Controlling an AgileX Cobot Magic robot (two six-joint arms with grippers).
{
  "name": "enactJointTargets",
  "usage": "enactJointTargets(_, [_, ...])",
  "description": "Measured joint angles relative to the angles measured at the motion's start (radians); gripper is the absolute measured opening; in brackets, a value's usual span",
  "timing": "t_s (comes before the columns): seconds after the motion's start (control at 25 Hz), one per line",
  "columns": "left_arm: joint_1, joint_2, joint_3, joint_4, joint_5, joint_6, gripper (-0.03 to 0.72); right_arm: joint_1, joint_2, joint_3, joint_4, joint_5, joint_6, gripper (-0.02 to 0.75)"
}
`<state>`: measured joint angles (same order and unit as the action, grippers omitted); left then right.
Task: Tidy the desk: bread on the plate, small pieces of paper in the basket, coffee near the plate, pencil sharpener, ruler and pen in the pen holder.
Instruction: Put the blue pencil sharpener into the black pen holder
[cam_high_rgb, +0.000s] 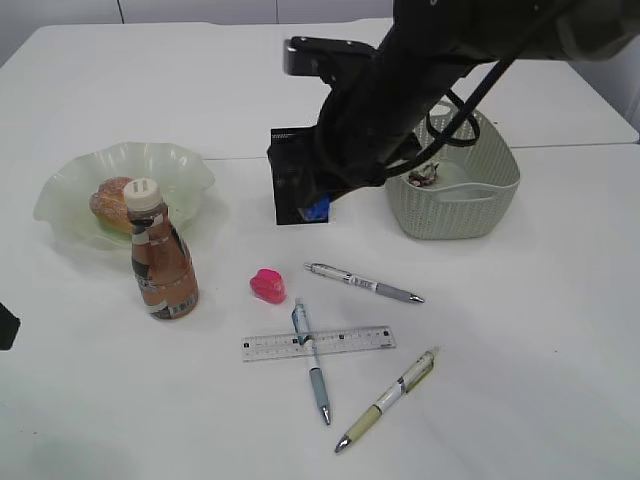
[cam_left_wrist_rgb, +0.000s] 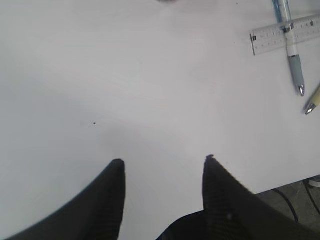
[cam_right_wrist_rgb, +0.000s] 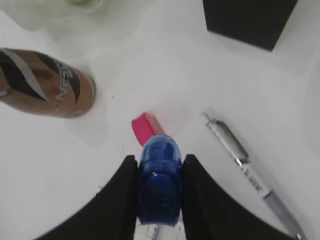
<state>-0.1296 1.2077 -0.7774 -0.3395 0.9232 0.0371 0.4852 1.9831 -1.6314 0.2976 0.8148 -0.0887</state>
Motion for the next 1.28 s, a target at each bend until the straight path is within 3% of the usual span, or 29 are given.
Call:
enactJointTargets(0.36, [0.0,0.0,0.0,0.0,0.034,0.0,0.37,-0.088,0.0,-0.004,0.125,-0.265,-0.188,0.185])
enactJointTargets(0.68, [0.0,0.0,0.0,0.0,0.037,0.0,0.37,-0.132,0.145,-0.188,0.459,-0.333,-0.451,0.185])
enactJointTargets(0.76, [0.0,0.0,0.0,0.0,0.04,0.0,0.37,-0.132,0.202,-0.241,0.498,-0.335,-0.492,0.185])
enactJointTargets(1.0, [0.0,0.0,0.0,0.0,0.052,0.0,0.37,-0.132,0.312,-0.343,0.519,-0.339,-0.517,0.185])
enactJointTargets(1.28, [0.0,0.0,0.0,0.0,0.06,0.0,0.37,-0.132,0.333,-0.35,0.522,-0.369,-0.575,0.185])
